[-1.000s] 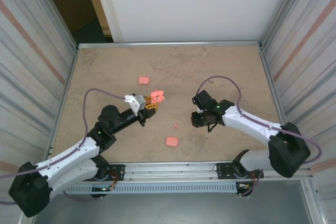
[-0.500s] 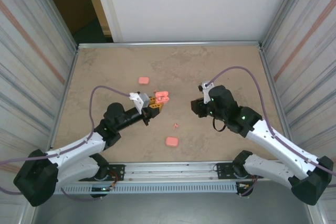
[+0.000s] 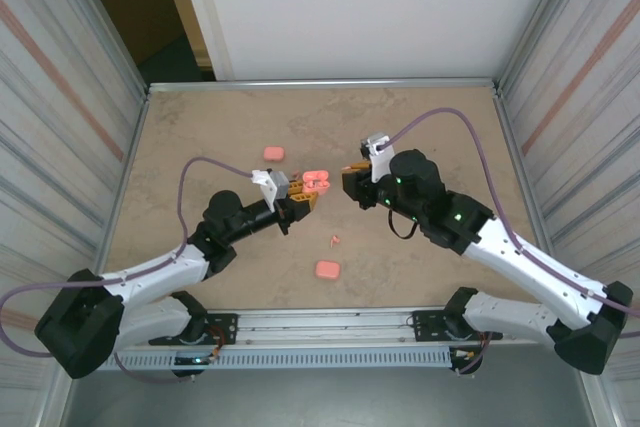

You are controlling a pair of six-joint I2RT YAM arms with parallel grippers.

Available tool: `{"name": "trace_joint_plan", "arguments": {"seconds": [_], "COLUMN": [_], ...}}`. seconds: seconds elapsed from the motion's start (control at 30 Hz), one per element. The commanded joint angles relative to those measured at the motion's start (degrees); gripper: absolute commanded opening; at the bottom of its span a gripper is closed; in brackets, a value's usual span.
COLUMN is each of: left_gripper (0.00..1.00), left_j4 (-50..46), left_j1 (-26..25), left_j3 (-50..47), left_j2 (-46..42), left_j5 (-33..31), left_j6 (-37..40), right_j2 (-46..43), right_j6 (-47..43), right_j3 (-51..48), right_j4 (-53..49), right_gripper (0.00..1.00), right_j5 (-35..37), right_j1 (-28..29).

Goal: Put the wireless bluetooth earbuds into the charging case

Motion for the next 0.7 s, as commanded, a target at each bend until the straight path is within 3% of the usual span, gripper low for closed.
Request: {"name": "trace_joint_plan", "arguments": {"seconds": [0.0, 0.67], "left_gripper": [0.00, 0.00], "left_j4": [3.00, 4.03], "left_j1": [-0.29, -0.37], "left_j3": [1.77, 1.83], "left_j2": [0.27, 0.32], "left_j5": [1.18, 1.14], "left_j6": [-1.27, -2.39], "right_j2": [2.12, 8.56], "right_j6": [-2.22, -2.52], "right_j3": [2.24, 3.64], "right_j4": [2.51, 3.36], "right_gripper": [0.24, 0.24], "right_j5": [1.27, 1.82], "right_j1": [1.19, 2.69]}}
